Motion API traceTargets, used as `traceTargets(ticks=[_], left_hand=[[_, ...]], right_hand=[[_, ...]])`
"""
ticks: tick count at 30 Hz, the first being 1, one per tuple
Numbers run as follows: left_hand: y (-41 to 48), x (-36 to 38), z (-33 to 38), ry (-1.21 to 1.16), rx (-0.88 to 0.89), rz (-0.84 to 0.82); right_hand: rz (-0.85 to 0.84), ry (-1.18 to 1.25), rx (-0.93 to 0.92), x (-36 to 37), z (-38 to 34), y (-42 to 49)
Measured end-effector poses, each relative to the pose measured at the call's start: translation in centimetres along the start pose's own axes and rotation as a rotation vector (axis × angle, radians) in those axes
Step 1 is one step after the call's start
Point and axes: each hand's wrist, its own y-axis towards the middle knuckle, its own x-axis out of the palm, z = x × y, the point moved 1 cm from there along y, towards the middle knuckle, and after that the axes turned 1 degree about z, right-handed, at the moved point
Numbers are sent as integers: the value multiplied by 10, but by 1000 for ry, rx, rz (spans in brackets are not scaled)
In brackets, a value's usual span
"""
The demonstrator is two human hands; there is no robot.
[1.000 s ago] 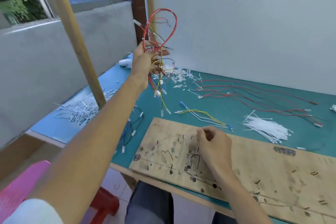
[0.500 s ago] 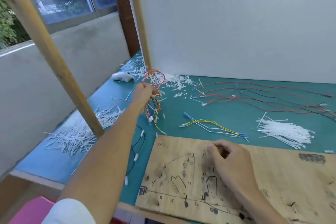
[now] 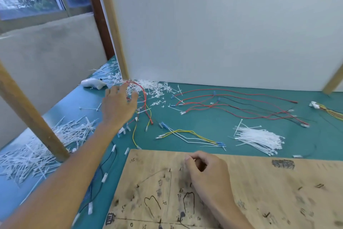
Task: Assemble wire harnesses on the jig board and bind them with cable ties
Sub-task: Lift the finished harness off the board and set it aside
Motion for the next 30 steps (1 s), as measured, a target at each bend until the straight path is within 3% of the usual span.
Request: traceTargets(ticks=[4, 7, 13, 18, 23, 25, 27, 29, 30], left_hand=[[-16, 6, 0, 281, 148, -346], [-15, 7, -13, 273, 111, -431], [-10, 11, -19, 186, 139, -345], [-9, 22, -26, 202, 88, -279], [0, 33, -27, 191, -14, -346], [2, 33, -20, 160, -44, -260], [0, 27, -6, 69, 42, -56], [-6, 22, 13, -35, 269, 134], [-10, 21, 20, -37, 391, 136]], right_hand=[[7, -14, -11, -1, -1, 1], [4, -9, -13, -2, -3, -1], [2, 20, -16, -4, -2, -1], [7, 38, -18, -3, -1, -1], [18, 41, -28, -3, -1, 0], [11, 42, -30, -2, -1, 0], [13, 31, -36, -2, 1, 0], [25, 24, -43, -2, 3, 1], [28, 28, -48, -1, 3, 1]])
